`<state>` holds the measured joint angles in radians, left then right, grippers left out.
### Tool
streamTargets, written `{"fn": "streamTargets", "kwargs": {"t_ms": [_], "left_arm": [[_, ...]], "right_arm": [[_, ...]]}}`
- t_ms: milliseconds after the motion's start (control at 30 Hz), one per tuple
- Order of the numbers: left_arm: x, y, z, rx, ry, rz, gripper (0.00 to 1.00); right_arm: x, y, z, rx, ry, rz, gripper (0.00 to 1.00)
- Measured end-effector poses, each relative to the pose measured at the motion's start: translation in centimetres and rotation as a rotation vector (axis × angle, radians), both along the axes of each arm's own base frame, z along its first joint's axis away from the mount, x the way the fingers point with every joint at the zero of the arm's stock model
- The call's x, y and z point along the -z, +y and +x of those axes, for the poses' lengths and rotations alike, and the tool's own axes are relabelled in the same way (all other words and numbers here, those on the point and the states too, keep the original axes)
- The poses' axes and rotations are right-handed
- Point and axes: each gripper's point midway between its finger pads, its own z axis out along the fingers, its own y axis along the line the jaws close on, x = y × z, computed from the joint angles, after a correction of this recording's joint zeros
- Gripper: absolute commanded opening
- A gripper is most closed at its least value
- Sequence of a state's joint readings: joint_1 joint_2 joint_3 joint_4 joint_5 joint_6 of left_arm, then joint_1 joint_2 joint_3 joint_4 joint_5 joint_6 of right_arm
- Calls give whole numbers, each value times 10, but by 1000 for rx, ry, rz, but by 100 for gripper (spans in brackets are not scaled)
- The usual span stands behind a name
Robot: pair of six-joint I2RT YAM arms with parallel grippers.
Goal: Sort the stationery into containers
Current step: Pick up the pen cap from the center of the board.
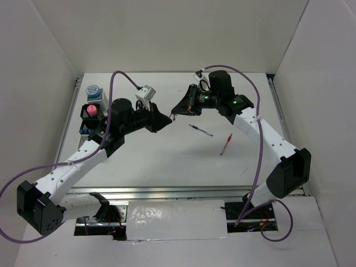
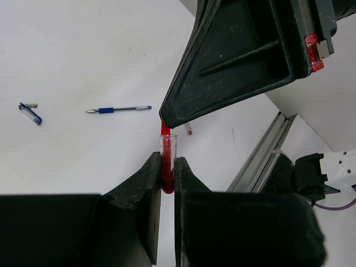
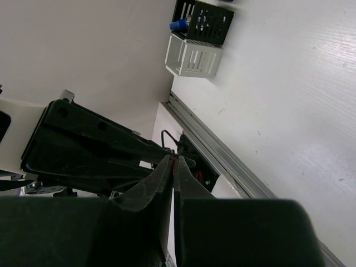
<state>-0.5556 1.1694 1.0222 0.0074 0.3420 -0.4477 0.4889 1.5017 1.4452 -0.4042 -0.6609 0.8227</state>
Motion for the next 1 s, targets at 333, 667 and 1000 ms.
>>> {"fn": "streamTargets", "kwargs": {"t_ms": [333, 667, 1000], "left_arm": [[1, -2, 0, 2, 7, 10, 40], [6, -1, 1, -8, 17, 29, 18], [7, 0, 1, -4, 4, 42, 0]], "right_arm": [[4, 2, 0, -4, -41, -29, 0], [6, 5, -2, -13, -55, -43, 0], [8, 4, -3, -10, -51, -50, 19]]}}
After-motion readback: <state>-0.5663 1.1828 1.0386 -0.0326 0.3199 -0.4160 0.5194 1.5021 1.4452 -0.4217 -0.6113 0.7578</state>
